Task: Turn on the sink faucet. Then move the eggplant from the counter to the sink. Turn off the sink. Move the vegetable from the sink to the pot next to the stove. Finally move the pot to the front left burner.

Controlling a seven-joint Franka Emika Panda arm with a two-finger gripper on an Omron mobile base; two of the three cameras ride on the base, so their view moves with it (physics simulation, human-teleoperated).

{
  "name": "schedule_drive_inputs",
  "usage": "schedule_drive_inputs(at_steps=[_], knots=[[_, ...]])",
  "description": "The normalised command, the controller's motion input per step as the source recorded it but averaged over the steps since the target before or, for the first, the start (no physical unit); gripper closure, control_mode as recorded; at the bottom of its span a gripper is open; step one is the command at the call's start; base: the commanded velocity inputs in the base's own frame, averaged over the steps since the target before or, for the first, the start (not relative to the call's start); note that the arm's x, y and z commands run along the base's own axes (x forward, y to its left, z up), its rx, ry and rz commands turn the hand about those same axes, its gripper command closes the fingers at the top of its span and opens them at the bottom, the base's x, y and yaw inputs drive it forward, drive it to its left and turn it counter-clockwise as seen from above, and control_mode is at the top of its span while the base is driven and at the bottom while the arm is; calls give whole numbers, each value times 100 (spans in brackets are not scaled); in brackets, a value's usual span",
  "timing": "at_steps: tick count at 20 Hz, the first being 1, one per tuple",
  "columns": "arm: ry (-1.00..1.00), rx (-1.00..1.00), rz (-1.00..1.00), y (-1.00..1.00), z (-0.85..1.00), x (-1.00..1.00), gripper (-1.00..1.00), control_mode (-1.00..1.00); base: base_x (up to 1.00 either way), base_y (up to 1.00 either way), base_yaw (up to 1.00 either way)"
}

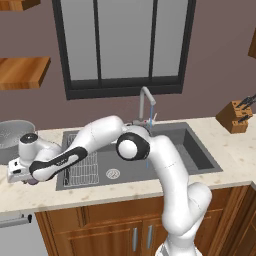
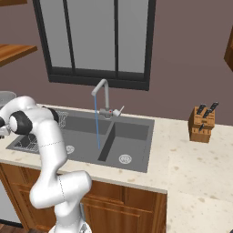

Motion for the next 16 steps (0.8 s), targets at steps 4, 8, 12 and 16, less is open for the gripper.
schedule_drive_inputs(at_steps=[4,8,12,16], knots=[[-3,0,1,-1,-2,1,100,-100,0,0,0],[-15,0,0,-23,16,0,100,-100,0,0,0],[-10,0,0,-36,36,0,100,-100,0,0,0],[-6,0,-2,-43,46,1,100,-100,0,0,0]])
